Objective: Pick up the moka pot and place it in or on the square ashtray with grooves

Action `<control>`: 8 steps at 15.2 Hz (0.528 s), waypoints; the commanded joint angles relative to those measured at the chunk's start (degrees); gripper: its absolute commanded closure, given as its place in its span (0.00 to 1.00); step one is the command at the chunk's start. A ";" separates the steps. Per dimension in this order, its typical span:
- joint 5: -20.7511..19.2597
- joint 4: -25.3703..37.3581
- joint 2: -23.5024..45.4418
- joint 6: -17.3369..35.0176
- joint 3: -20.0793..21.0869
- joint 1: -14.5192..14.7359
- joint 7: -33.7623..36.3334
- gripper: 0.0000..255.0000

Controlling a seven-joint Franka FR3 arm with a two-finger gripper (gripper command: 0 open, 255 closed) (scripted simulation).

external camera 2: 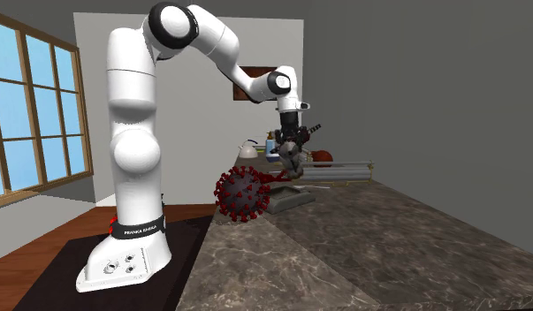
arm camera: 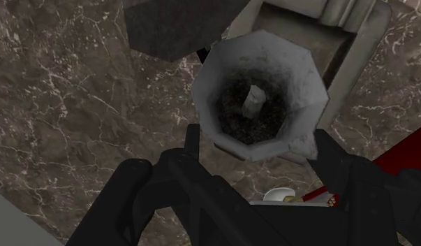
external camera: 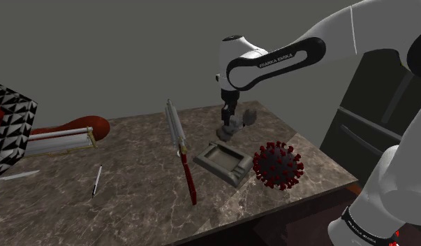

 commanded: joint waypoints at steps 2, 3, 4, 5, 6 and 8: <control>-0.23 3.05 2.02 -1.50 1.85 2.07 3.93 1.00; -0.46 5.22 3.54 -2.48 2.95 3.39 6.32 1.00; -0.53 4.71 3.75 -1.77 2.92 3.41 6.43 1.00; -0.61 4.21 3.97 -1.05 2.91 3.41 6.54 1.00; -0.69 3.72 4.20 -0.34 2.90 3.41 6.66 1.00; -0.87 2.78 4.70 1.08 2.87 3.41 6.90 1.00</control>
